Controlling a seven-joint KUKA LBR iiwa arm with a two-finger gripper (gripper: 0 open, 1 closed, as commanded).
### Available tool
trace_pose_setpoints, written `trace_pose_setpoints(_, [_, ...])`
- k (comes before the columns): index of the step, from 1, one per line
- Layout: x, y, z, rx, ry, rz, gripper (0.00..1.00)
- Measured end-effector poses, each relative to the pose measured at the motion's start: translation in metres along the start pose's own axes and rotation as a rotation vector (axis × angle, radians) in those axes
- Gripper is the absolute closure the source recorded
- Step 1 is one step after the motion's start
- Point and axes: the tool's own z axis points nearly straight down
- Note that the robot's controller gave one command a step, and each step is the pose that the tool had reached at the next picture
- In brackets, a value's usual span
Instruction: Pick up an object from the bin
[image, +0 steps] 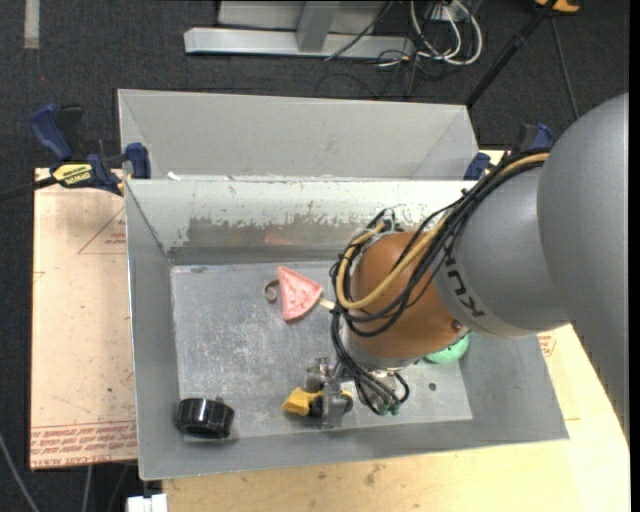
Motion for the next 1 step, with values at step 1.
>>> trace_pose_setpoints(1, [0.0001,0.0003,-0.0203,0.0,-0.002,0.0,1.0])
